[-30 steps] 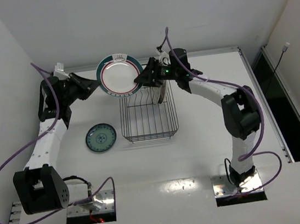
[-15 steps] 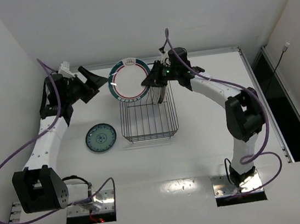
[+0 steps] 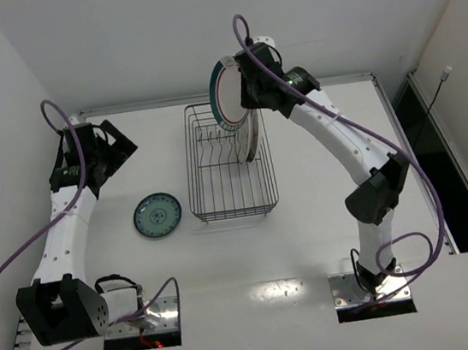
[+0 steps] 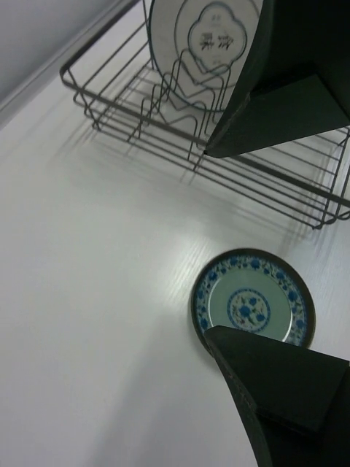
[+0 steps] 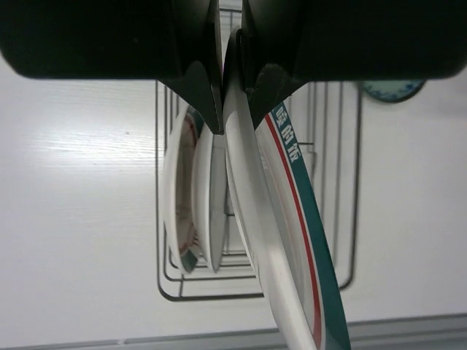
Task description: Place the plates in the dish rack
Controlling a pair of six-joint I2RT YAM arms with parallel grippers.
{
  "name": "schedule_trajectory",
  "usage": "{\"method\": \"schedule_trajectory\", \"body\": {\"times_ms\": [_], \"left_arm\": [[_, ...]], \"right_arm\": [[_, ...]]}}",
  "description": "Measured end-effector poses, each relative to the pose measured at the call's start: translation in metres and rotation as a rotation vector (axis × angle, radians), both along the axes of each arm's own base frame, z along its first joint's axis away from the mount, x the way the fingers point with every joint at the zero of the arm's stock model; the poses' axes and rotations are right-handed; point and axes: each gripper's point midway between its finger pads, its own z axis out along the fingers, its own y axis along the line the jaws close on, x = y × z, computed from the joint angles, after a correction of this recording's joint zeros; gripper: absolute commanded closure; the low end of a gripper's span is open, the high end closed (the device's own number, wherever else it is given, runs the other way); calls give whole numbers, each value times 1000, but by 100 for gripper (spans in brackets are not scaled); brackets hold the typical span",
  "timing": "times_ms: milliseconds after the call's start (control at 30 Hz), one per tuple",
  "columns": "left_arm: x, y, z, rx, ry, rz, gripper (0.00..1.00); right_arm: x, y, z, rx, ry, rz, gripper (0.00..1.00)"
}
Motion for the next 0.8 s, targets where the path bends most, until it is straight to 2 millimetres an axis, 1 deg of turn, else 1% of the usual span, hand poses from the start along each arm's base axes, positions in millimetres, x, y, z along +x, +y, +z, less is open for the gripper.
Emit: {"method": "schedule_trajectory", "body": {"times_ms": [33, 100, 233, 333, 433, 567, 800], "left_arm": [[-6, 4, -4, 14, 14, 21, 0], [-16, 10, -11, 34, 44, 55, 0], [-29, 22, -25, 71, 95, 112, 0], [-38, 27, -35, 89, 128, 134, 0], [-46, 29, -43, 102, 148, 148, 0], [-50, 31, -45, 109, 151, 158, 0], [-60, 31, -56, 95, 170, 173, 0]], "right_arm": [[2, -2, -3, -37, 2, -23, 100], [2, -3, -18, -110, 30, -46, 100], [4, -14, -64, -267, 120, -99, 100], [4, -14, -80, -314, 146, -109, 100], [1, -20, -85, -359, 155, -130, 100], [3, -26, -83, -401, 149, -166, 100], [6, -25, -80, -434, 123, -190, 100]]}}
